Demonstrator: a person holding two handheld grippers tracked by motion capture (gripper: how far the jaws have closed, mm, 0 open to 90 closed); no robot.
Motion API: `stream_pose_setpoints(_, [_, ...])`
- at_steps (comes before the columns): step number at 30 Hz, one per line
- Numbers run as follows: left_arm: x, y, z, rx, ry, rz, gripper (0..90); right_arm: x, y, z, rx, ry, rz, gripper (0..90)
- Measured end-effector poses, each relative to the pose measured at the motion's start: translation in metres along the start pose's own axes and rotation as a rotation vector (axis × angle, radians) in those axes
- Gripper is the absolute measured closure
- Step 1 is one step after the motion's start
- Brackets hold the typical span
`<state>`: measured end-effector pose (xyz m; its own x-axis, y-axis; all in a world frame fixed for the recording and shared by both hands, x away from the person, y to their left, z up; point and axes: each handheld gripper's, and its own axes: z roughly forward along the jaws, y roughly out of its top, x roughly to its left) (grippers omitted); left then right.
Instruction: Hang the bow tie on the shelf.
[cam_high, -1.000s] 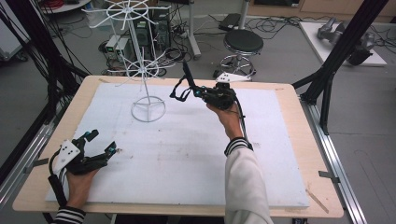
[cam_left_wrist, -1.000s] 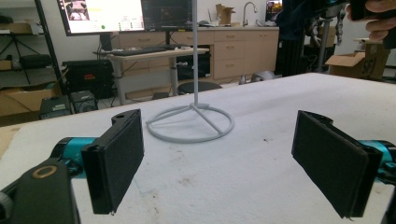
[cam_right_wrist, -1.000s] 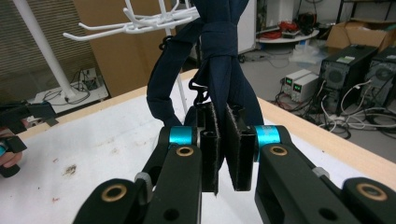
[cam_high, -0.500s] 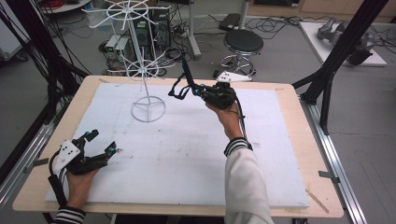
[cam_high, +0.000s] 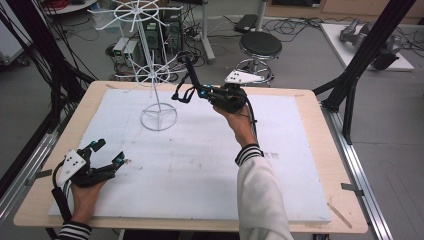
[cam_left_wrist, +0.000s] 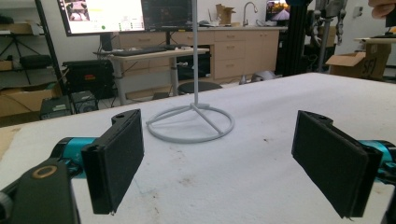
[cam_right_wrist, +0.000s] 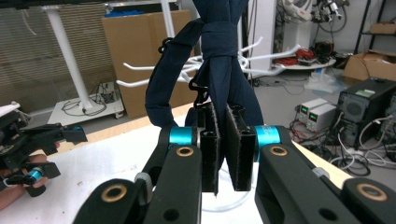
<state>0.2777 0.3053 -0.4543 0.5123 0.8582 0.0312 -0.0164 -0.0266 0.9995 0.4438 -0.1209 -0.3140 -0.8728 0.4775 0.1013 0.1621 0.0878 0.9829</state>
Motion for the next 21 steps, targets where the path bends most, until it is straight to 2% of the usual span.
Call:
stream_pose_setpoints(7, [0.0,0.0,0.0,-0.003,0.0,0.001,17.2,0.007,0.007,0.01,0.001,0.025,-0.015,84.9])
stream_pose_setpoints(21, [0.0,0.0,0.0,-0.001,-0.001,0.0,17.2,0.007,0.004,0.025,0.022,0.014,-0.007,84.8])
